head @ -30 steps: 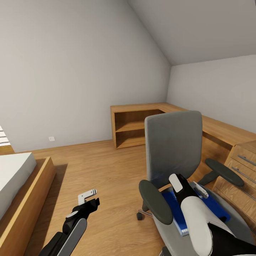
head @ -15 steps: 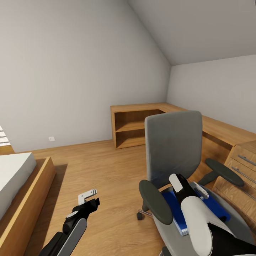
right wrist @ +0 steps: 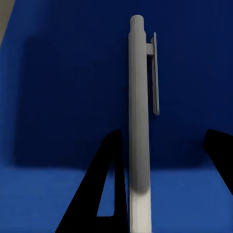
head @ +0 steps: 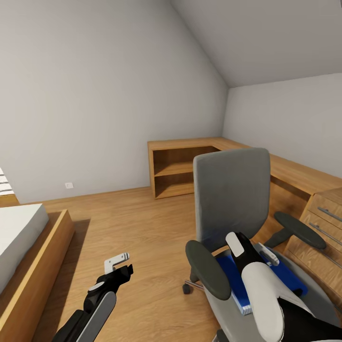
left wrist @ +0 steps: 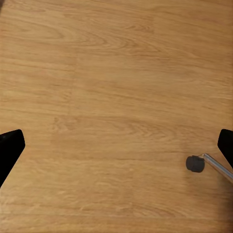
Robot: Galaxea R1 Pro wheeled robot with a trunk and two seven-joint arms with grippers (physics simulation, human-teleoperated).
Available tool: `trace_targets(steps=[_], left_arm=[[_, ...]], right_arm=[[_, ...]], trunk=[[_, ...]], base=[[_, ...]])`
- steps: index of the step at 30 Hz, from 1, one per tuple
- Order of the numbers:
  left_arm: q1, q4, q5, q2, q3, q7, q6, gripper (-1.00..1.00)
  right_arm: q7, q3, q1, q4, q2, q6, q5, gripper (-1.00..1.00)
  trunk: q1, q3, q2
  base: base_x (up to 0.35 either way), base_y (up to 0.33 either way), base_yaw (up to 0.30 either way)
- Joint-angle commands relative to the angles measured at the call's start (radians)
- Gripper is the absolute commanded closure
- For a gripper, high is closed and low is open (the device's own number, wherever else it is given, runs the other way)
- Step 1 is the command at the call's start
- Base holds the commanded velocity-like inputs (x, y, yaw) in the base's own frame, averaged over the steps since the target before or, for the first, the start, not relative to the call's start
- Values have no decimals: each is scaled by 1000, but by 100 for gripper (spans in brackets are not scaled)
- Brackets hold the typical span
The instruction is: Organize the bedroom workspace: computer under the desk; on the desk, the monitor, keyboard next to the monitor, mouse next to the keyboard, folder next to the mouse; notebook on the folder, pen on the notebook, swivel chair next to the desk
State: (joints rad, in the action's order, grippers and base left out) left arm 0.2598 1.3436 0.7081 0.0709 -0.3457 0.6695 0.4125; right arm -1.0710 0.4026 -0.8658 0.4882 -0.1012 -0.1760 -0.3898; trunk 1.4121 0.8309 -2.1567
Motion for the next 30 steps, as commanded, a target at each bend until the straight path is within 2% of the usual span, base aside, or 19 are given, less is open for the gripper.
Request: trace_targets(steps=[1, 30], left_arm=[[1, 2, 7, 1, -3, 9, 2, -100], [1, 2, 14, 1, -3, 9, 2, -100]], right_arm=[[-3, 9, 1, 1, 0, -10, -6, 100], [-6, 10, 1, 3, -1, -10, -4, 100]], trunk=[[0, 1, 0], [0, 1, 0]], base=[[0, 0, 0], [0, 0, 0]])
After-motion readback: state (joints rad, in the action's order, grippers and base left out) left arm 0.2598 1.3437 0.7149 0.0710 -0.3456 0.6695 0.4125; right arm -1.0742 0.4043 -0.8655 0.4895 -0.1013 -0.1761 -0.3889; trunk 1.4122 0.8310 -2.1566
